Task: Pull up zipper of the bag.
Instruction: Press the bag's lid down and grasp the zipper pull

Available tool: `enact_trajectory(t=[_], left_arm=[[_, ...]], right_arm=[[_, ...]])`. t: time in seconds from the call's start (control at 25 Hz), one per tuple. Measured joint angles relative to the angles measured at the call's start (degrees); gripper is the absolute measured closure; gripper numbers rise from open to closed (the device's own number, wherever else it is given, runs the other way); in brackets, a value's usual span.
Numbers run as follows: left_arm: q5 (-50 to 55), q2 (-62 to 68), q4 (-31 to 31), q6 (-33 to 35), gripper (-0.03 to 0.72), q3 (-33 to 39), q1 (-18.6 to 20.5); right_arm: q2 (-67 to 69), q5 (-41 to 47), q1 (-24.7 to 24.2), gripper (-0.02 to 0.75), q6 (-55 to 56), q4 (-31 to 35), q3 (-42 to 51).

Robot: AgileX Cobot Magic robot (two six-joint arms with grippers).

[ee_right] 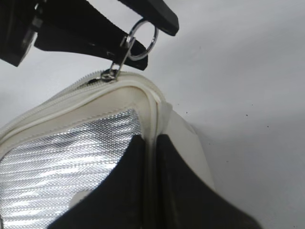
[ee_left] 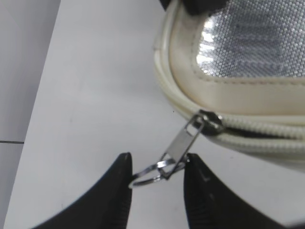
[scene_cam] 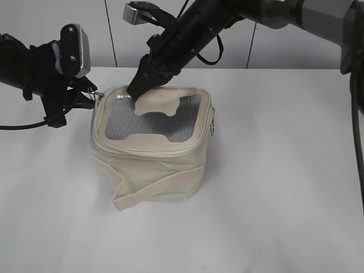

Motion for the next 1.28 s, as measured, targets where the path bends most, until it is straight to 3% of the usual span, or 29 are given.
enact_trajectory(t=[0.36, 0.44, 0.6, 0.64, 0.76, 0.88, 1.0, 1.2, 1.28], left_arm=[[0.65, -1.53, 2.49, -1.86, 0.436, 0.0, -0.04], [1.78, -2.97, 4.77, -6.5, 0.438, 0.0, -0.04], [7.87, -5.34, 15.35, -19.57, 0.443, 0.0, -0.04], [9.64, -5.72, 17.58, -21.92, 0.459, 0.0, -0.06], [13.27, -7.09, 21.12, -28.1, 0.639, 0.46, -0.06], [17.64, -8.2, 21.99, -32.84, 0.697, 0.46, -0.06], [20.55, -8.98, 22.13, -34.95, 0.697, 0.46, -0.06], [16.49, -9.21, 22.13, -35.7, 0.687, 0.46, -0.06], [15.2, -9.27, 22.97, -35.74, 0.6, 0.46, -0.06]], right_arm=[[0.0, -0.05, 0.0, 0.69, 0.06, 0.0, 0.0], [0.0, -0.05, 0.0, 0.69, 0.26, 0.0, 0.0], [0.0, -0.11, 0.0, 0.69, 0.38, 0.06, 0.0], [0.0, -0.11, 0.0, 0.69, 0.49, 0.12, 0.0], [0.0, -0.16, 0.05, 0.69, 1.2, 0.12, 0.0], [0.0, -0.16, 0.05, 0.692, 1.66, 0.12, 0.0], [0.0, -0.22, 0.05, 0.692, 1.85, 0.07, 0.0], [0.0, -0.22, 0.05, 0.692, 2.04, 0.07, 0.0], [0.0, -0.22, 0.05, 0.692, 2.09, 0.07, 0.0]])
